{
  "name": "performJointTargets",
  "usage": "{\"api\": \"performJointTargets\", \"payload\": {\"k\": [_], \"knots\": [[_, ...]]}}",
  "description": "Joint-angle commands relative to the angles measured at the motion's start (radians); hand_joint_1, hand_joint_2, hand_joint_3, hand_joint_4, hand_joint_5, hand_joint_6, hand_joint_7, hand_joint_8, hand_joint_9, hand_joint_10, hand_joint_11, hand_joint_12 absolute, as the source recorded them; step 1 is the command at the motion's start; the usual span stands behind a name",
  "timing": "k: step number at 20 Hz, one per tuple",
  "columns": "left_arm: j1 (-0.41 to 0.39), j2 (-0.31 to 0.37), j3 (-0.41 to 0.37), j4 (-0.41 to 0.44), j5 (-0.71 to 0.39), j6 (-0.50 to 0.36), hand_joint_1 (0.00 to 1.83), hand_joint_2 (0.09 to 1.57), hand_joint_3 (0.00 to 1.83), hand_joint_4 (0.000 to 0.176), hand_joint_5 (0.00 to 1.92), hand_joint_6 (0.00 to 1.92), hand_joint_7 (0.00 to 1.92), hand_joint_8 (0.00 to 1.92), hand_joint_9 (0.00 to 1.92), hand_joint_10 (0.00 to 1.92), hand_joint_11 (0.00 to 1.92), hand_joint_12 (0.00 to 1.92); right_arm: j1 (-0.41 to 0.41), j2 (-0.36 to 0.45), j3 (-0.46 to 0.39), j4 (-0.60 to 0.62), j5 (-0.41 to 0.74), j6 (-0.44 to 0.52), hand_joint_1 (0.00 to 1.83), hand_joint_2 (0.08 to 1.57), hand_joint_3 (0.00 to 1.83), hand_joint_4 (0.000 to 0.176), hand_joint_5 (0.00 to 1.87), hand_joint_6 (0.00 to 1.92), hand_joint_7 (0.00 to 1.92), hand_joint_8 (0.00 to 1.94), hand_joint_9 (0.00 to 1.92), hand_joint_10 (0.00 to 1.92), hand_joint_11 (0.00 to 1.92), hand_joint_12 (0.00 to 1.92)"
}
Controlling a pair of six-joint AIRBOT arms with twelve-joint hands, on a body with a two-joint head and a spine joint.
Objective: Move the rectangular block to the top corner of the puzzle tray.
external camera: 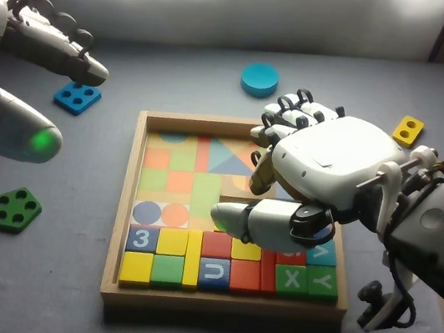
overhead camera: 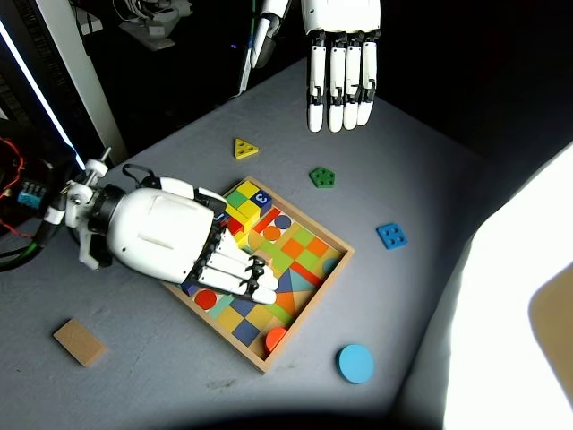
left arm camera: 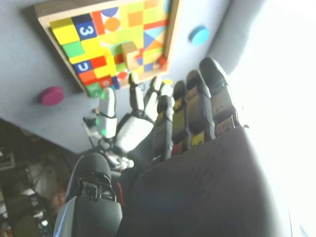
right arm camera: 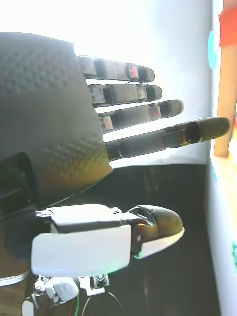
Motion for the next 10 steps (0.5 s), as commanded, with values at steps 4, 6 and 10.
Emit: {"api": "performJointTargets", "payload": {"k": [4, 6, 10], "knots": [[-0.004, 0.004, -0.001, 0.01, 0.086, 0.001, 0.0, 1.2, 0.0, 0.044, 0.14, 0.0, 0.15, 0.0, 0.15, 0.0, 0.0, 0.55, 0.008, -0.022, 0.03, -0.045, 0.071, 0.006, 0.0, 1.15, 0.0, 0.0, 0.85, 0.0, 0.3, 0.01, 0.05, 0.0, 0.01, 0.01], [-0.004, 0.004, -0.001, 0.01, 0.086, 0.001, 0.0, 1.2, 0.0, 0.044, 0.14, 0.0, 0.14, 0.0, 0.15, 0.0, 0.0, 0.53, 0.008, -0.025, 0.035, -0.06, 0.073, 0.018, 0.0, 1.15, 0.0, 0.0, 0.84, 0.0, 0.31, 0.02, 0.06, 0.01, 0.0, 0.01], [-0.004, 0.004, -0.001, 0.01, 0.086, 0.001, 0.0, 1.2, 0.0, 0.043, 0.15, 0.0, 0.16, 0.0, 0.16, 0.0, 0.0, 0.5, -0.002, -0.032, 0.039, -0.076, 0.073, 0.032, 0.0, 1.15, 0.0, 0.0, 0.85, 0.0, 0.32, 0.01, 0.05, 0.01, 0.0, 0.02]]}}
